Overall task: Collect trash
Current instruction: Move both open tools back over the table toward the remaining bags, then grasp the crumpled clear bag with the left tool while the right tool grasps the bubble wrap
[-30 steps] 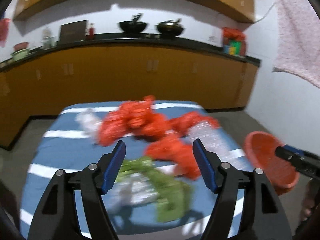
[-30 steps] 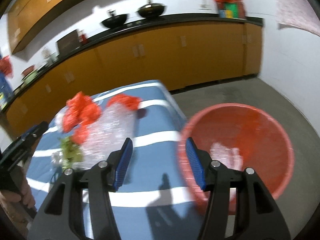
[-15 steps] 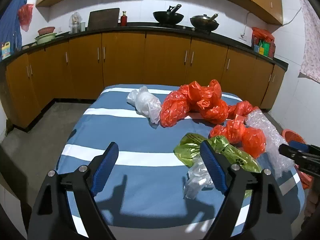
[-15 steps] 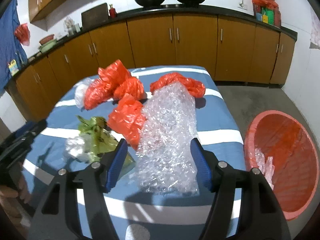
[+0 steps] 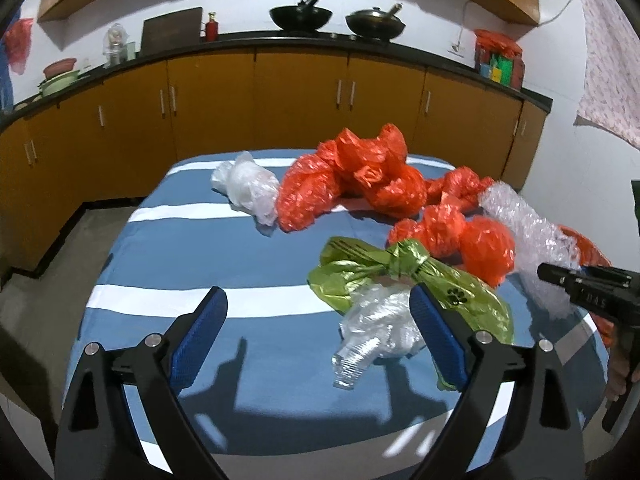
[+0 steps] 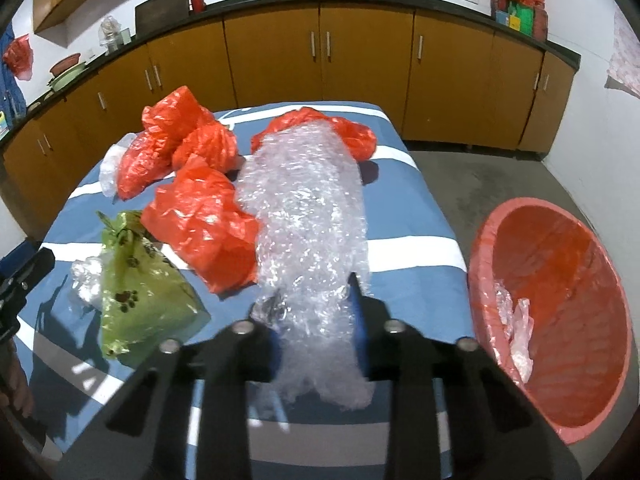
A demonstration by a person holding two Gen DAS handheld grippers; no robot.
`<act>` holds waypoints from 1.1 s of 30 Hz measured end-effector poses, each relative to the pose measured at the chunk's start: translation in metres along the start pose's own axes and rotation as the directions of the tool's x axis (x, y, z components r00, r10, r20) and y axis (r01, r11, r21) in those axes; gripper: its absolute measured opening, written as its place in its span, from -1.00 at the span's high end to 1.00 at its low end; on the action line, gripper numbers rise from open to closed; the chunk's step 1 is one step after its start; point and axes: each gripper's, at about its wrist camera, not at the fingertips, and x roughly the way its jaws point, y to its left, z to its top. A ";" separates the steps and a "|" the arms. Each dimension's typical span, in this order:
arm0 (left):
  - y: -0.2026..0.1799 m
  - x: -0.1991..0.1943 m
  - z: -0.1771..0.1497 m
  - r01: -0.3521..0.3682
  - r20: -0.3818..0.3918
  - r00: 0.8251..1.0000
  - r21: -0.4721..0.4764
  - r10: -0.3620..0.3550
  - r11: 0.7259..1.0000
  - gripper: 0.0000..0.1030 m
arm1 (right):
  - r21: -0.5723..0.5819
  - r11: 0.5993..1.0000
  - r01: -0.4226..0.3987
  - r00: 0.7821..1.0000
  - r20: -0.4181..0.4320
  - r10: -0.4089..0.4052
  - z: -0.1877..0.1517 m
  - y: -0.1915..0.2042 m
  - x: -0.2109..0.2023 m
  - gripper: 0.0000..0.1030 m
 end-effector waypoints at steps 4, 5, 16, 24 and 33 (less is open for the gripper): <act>-0.007 0.008 -0.001 0.010 -0.026 1.000 0.017 -0.009 1.000 -0.78 | 0.028 1.000 -0.001 1.000 0.023 0.000 0.002 -0.006 -0.006 0.64; -0.009 0.009 -0.002 0.011 -0.030 0.999 0.021 -0.011 1.000 -0.78 | 0.033 0.999 -0.002 1.000 0.026 0.001 0.002 -0.007 -0.007 0.65; -0.027 0.035 -0.002 0.050 -0.138 0.990 0.054 -0.042 0.997 -0.52 | 0.051 0.999 -0.010 0.999 0.039 0.008 0.004 -0.008 -0.014 0.65; -0.029 0.046 0.003 0.007 -0.165 0.986 0.066 0.004 0.998 -0.19 | 0.051 0.999 -0.019 0.999 0.040 0.017 0.004 -0.005 -0.016 0.65; 0.005 0.046 0.005 -0.045 -0.172 0.984 -0.025 0.040 0.999 -0.21 | 0.063 0.998 -0.018 1.000 0.023 0.017 0.000 -0.006 -0.009 0.65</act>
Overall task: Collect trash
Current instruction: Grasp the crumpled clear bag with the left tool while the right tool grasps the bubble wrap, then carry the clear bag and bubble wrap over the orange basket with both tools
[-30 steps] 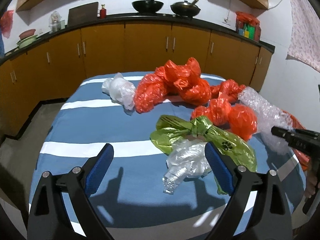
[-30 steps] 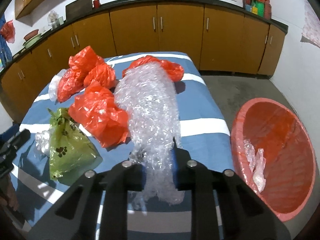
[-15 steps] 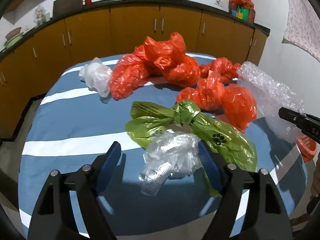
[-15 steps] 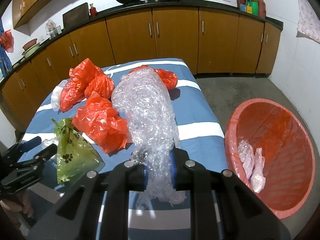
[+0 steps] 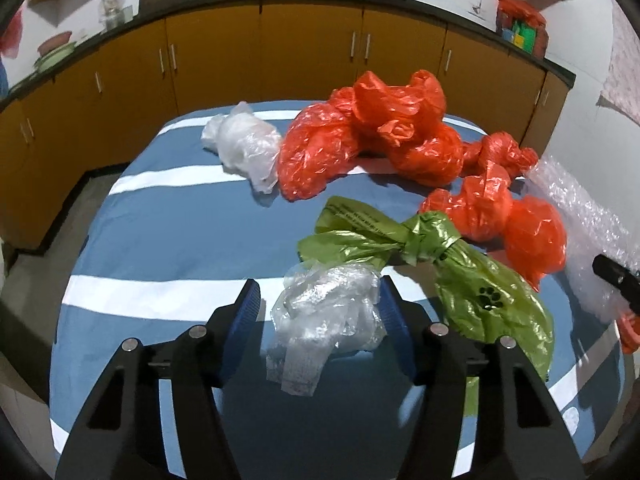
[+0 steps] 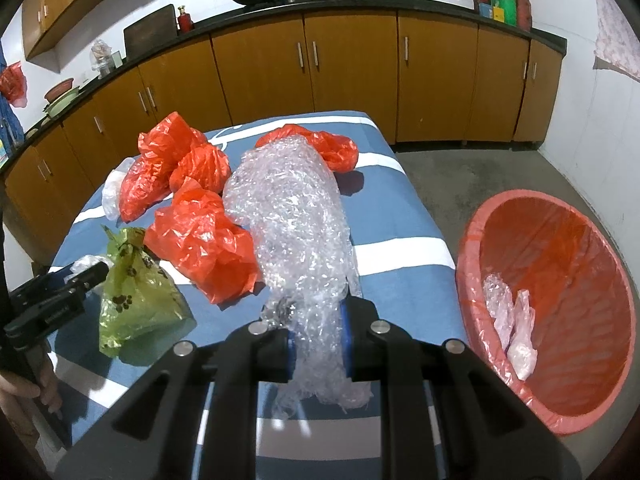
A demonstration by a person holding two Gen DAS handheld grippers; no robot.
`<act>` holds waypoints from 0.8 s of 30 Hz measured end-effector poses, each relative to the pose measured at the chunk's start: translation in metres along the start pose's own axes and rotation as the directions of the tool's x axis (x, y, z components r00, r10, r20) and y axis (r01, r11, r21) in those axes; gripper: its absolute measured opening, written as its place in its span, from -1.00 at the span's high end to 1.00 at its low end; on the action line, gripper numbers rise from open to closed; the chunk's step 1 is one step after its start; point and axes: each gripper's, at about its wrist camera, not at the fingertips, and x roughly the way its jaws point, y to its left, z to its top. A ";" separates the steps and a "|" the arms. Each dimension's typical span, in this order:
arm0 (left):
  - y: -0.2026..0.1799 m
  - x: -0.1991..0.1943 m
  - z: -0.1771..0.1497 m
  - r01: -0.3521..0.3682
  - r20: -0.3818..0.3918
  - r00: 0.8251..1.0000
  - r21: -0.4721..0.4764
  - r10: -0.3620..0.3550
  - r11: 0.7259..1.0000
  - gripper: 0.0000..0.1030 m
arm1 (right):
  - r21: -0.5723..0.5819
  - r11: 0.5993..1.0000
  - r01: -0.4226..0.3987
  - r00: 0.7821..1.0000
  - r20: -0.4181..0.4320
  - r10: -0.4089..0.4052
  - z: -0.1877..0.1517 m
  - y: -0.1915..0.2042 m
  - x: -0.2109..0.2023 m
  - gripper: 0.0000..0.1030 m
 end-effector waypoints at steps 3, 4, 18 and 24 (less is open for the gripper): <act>0.002 0.000 -0.002 0.008 -0.008 1.000 -0.003 -0.008 1.000 -0.22 | -0.003 1.000 -0.002 1.000 -0.009 0.002 -0.002 0.002 0.003 0.63; 0.003 -0.001 -0.002 0.010 -0.007 1.000 -0.006 -0.010 1.000 -0.21 | -0.004 1.000 -0.002 1.000 -0.011 0.002 -0.002 0.003 0.003 0.61; 0.009 -0.008 -0.002 0.045 -0.014 0.999 -0.015 -0.045 0.999 0.30 | 0.011 1.000 0.001 1.000 0.002 -0.001 -0.002 -0.002 -0.006 0.66; 0.020 -0.026 0.001 0.021 0.024 1.000 -0.046 -0.020 0.999 0.31 | 0.019 1.000 -0.007 0.999 0.034 0.006 -0.001 -0.006 -0.024 0.66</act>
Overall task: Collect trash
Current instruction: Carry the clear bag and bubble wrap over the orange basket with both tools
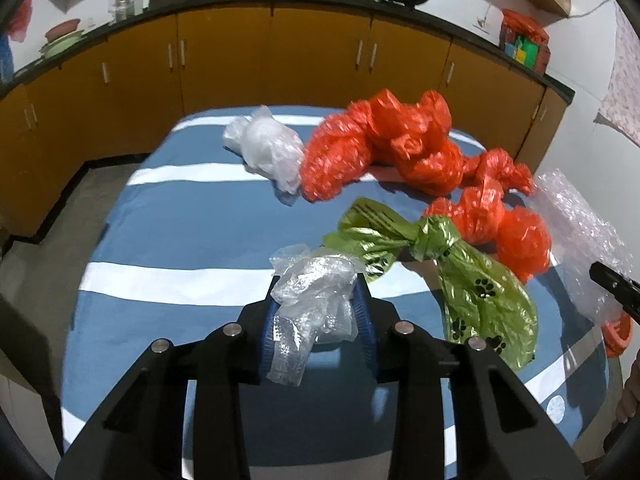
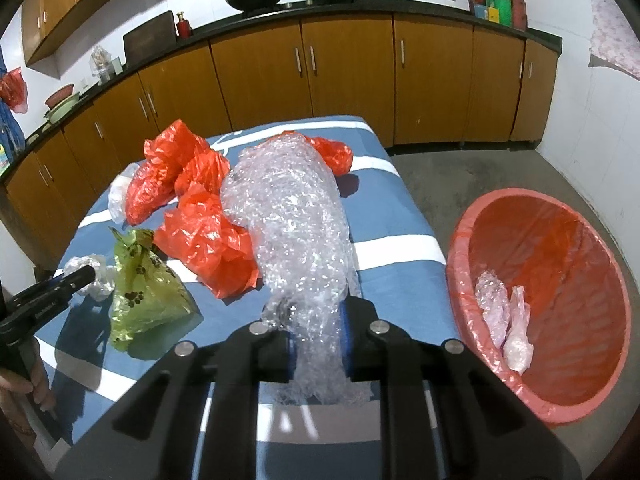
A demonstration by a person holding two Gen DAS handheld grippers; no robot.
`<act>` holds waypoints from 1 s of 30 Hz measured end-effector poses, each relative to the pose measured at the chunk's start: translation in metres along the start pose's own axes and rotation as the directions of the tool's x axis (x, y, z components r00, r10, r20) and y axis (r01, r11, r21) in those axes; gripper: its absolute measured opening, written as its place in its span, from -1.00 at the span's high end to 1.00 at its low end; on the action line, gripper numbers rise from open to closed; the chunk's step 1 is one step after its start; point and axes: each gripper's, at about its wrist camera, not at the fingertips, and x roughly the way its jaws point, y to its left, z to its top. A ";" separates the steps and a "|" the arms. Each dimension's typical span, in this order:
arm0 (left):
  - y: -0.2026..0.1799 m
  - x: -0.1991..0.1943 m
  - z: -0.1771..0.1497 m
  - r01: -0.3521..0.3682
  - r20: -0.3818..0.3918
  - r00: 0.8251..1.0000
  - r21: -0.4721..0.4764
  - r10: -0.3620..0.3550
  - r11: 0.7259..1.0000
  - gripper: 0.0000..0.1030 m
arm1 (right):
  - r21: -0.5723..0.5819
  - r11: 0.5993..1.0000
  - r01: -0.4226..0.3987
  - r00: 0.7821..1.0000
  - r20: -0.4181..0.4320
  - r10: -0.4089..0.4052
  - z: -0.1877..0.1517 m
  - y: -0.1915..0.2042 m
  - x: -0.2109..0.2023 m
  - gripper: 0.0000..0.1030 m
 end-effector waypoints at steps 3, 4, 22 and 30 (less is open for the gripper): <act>0.003 -0.012 0.005 -0.005 0.028 1.000 -0.020 0.006 1.000 0.31 | 0.009 1.000 -0.005 1.000 0.017 0.005 0.001 -0.002 -0.010 0.66; 0.003 -0.016 0.006 -0.003 0.036 0.999 -0.027 0.004 1.000 0.31 | 0.012 1.000 -0.008 1.000 0.023 0.007 0.002 -0.003 -0.013 0.66; -0.099 -0.079 0.040 0.189 0.188 0.961 0.097 -0.204 0.977 0.31 | 0.099 0.993 0.058 0.991 0.113 -0.069 0.002 -0.060 -0.071 0.66; -0.156 -0.083 0.045 0.265 0.189 0.936 0.169 -0.296 0.949 0.31 | 0.179 0.974 0.137 0.978 0.129 -0.161 -0.004 -0.112 -0.094 0.66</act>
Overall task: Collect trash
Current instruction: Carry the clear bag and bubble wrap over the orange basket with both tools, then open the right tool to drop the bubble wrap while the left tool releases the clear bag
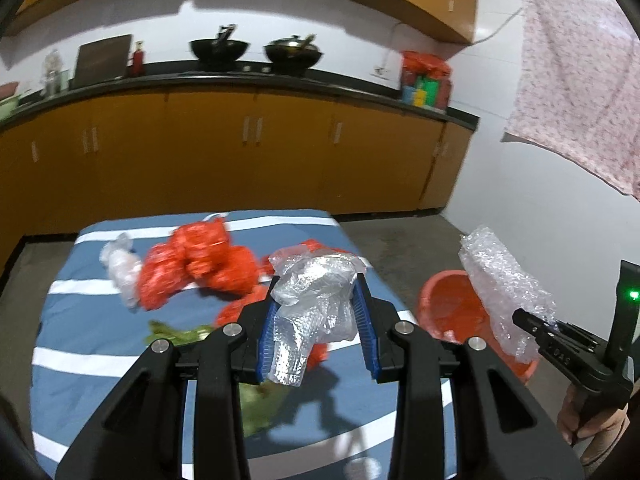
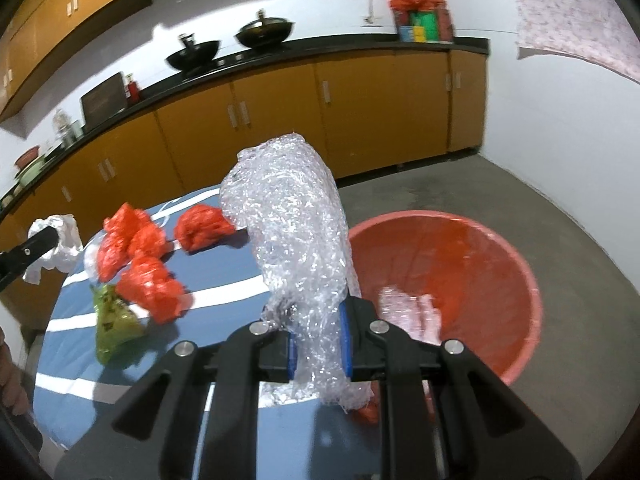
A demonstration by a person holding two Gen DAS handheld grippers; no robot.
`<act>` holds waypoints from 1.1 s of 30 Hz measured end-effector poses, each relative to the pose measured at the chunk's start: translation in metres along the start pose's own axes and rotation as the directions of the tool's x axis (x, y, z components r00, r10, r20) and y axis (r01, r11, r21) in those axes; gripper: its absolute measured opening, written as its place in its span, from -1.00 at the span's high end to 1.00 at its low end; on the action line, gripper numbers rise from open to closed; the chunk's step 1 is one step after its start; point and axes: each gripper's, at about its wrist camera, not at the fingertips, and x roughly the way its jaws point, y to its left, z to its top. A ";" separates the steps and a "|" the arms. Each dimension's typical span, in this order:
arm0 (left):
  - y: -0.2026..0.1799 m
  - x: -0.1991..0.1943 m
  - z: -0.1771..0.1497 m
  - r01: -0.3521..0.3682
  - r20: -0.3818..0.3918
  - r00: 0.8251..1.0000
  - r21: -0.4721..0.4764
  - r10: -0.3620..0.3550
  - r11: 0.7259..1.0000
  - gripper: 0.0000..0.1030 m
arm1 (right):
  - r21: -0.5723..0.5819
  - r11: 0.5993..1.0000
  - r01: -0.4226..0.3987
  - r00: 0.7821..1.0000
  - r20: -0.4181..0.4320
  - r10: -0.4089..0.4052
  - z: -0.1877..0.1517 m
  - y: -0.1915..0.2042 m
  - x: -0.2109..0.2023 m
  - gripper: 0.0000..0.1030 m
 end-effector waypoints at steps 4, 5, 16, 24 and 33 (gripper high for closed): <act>-0.026 0.009 0.002 0.044 0.001 0.999 0.028 -0.044 0.999 0.31 | 0.046 0.998 0.042 0.999 0.012 -0.042 0.004 -0.030 -0.006 0.66; -0.032 0.011 0.003 0.053 0.001 0.999 0.033 -0.054 0.998 0.31 | 0.054 0.997 0.048 0.999 0.013 -0.049 0.004 -0.035 -0.006 0.66; -0.085 0.046 0.003 0.150 -0.035 0.988 0.077 -0.148 0.986 0.31 | 0.127 0.985 0.119 0.993 0.007 -0.121 0.000 -0.082 -0.003 0.66; -0.120 0.070 0.000 0.199 -0.066 0.979 0.096 -0.193 0.975 0.31 | 0.179 0.972 0.150 0.988 -0.004 -0.152 -0.002 -0.108 0.001 0.66; -0.143 0.096 -0.009 0.241 -0.110 0.967 0.118 -0.229 0.963 0.31 | 0.229 0.962 0.151 0.988 -0.013 -0.152 -0.002 -0.127 0.009 0.66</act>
